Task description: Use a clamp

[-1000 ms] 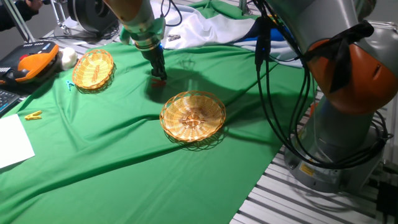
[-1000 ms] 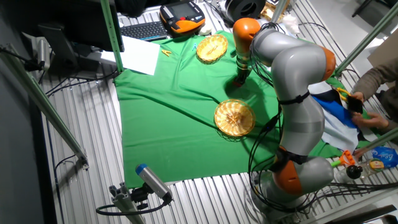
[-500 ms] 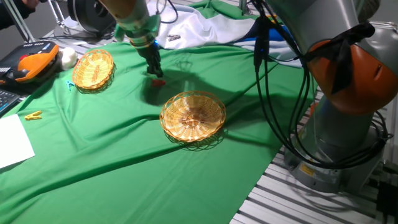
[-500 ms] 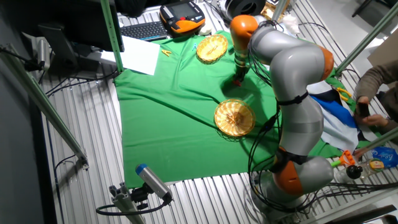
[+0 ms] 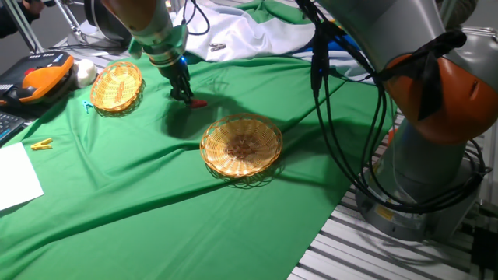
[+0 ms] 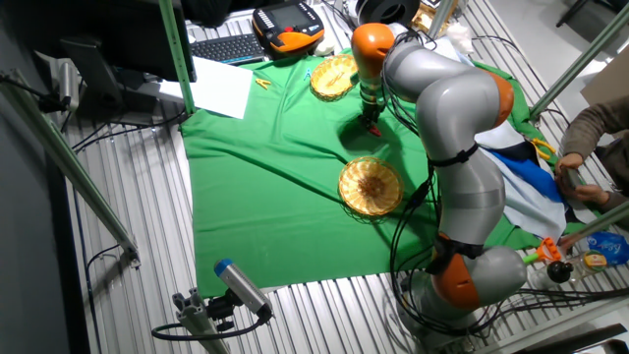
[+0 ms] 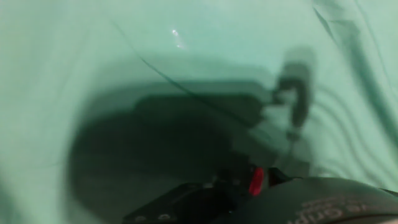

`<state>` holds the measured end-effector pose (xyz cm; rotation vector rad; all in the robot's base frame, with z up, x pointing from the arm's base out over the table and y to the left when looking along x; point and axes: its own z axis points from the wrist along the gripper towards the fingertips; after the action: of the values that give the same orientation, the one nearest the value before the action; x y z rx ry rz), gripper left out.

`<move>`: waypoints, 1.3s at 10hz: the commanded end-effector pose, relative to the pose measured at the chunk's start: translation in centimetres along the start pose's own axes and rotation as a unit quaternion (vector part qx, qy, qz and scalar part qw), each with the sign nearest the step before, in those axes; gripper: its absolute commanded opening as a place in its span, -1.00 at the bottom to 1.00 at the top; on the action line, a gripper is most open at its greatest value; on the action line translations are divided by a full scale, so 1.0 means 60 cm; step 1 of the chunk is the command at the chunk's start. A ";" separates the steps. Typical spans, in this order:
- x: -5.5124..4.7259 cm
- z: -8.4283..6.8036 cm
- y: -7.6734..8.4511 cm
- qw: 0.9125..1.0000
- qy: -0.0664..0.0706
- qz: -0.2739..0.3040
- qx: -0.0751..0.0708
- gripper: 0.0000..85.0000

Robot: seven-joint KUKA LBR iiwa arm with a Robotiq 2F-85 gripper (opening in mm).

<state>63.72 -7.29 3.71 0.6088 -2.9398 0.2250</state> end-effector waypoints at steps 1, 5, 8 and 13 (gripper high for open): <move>0.001 0.004 -0.001 1.000 -0.001 0.000 -0.003 0.20; 0.000 0.016 0.003 1.000 -0.004 0.001 -0.009 -0.20; 0.000 0.022 0.000 1.000 -0.006 -0.005 -0.017 -0.20; 0.000 0.020 0.002 0.999 -0.006 -0.013 -0.041 -1.00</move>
<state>63.53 -7.33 2.54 0.6354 -2.9338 0.0929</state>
